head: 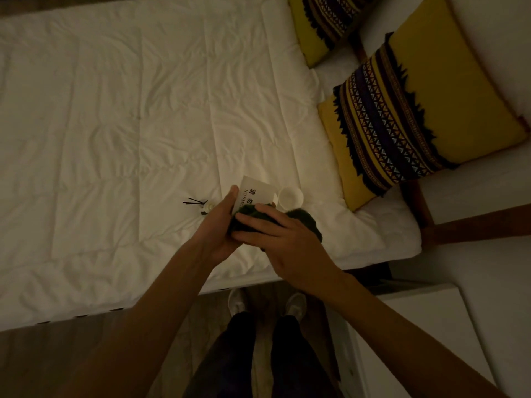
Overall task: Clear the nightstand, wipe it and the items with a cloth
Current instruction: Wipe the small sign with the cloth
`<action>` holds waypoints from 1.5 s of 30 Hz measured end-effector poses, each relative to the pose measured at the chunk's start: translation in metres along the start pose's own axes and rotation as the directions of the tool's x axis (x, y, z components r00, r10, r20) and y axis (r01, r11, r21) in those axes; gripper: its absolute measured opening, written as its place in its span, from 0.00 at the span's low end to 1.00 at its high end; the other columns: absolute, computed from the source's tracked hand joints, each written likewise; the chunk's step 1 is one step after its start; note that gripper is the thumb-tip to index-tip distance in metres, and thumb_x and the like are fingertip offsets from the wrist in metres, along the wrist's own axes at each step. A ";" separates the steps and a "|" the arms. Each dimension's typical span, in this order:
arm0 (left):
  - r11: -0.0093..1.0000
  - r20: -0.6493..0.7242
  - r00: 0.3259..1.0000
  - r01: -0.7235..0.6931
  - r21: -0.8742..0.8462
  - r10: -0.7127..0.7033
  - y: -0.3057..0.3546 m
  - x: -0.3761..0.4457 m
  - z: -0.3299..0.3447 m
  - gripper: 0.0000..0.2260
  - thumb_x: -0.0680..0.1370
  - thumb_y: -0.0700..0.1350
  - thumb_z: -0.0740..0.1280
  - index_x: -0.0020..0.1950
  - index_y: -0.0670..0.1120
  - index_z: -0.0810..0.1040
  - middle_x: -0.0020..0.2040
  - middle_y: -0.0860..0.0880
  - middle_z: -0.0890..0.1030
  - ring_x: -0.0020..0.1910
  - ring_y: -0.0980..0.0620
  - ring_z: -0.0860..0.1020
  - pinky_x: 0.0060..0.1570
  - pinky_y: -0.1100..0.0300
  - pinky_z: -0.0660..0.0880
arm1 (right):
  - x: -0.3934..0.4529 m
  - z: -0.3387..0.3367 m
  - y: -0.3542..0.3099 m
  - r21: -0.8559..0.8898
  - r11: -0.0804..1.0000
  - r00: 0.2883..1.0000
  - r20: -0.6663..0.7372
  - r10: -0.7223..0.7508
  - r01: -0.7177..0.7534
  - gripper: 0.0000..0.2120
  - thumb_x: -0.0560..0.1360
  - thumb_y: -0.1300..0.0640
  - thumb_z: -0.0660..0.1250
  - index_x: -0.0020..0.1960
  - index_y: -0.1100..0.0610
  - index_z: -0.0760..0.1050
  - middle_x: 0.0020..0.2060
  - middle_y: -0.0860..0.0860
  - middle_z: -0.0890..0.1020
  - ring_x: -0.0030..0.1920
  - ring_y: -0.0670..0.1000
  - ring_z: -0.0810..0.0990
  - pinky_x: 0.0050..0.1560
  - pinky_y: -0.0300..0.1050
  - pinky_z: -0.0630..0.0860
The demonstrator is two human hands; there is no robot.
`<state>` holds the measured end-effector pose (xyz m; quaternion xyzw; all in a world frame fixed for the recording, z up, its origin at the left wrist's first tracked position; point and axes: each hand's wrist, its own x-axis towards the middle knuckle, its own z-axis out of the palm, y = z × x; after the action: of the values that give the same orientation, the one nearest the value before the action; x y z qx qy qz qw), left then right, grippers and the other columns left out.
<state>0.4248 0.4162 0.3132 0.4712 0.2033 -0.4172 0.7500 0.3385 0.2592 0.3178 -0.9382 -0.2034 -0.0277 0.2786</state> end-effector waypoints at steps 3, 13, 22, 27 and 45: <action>0.999 0.009 1.000 -0.001 0.038 0.001 -0.004 -0.003 0.000 0.26 0.83 0.61 0.54 0.66 0.46 0.80 0.62 0.42 0.83 0.57 0.48 0.83 0.52 0.55 0.82 | 0.003 -0.006 0.010 0.076 0.997 1.000 0.008 0.027 -0.028 0.24 0.78 0.69 0.61 0.71 0.52 0.76 0.73 0.49 0.74 0.75 0.58 0.68 0.68 0.54 0.74; 0.991 -0.095 0.988 -0.113 0.073 0.120 -0.033 0.009 0.014 0.13 0.81 0.55 0.65 0.50 0.50 0.86 0.46 0.46 0.85 0.42 0.48 0.84 0.40 0.54 0.81 | 0.012 -0.011 0.017 0.714 0.501 0.735 0.029 0.678 -0.490 0.29 0.79 0.66 0.61 0.77 0.47 0.65 0.72 0.49 0.73 0.69 0.46 0.74 0.68 0.42 0.74; 0.859 -0.138 0.969 -0.113 0.499 0.207 -0.041 0.007 0.030 0.30 0.78 0.69 0.56 0.64 0.47 0.74 0.55 0.42 0.80 0.37 0.58 0.83 0.28 0.70 0.75 | 0.020 0.002 0.001 0.897 0.080 0.610 0.227 0.759 -0.435 0.14 0.85 0.51 0.56 0.64 0.37 0.74 0.56 0.42 0.83 0.56 0.43 0.83 0.54 0.35 0.78; 0.891 -0.066 0.982 -0.132 0.434 0.177 -0.030 0.005 0.023 0.21 0.84 0.61 0.53 0.53 0.59 0.86 0.54 0.47 0.86 0.54 0.49 0.84 0.51 0.55 0.79 | 0.016 -0.001 0.004 0.770 0.423 0.707 0.050 0.706 -0.477 0.21 0.83 0.53 0.63 0.75 0.46 0.68 0.69 0.48 0.75 0.67 0.44 0.75 0.68 0.42 0.74; 0.966 0.005 0.999 -0.031 -0.255 0.033 -0.027 -0.002 0.012 0.17 0.80 0.51 0.67 0.62 0.40 0.83 0.63 0.35 0.80 0.64 0.38 0.79 0.58 0.49 0.80 | -0.004 -0.004 0.019 0.669 0.638 0.859 0.001 0.512 -0.381 0.23 0.81 0.57 0.67 0.75 0.49 0.70 0.69 0.46 0.77 0.67 0.39 0.75 0.69 0.42 0.73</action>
<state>0.4009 0.4013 0.3059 0.3721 0.2442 -0.3776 0.8119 0.3429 0.2412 0.3108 -0.7961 0.0665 0.0253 0.6010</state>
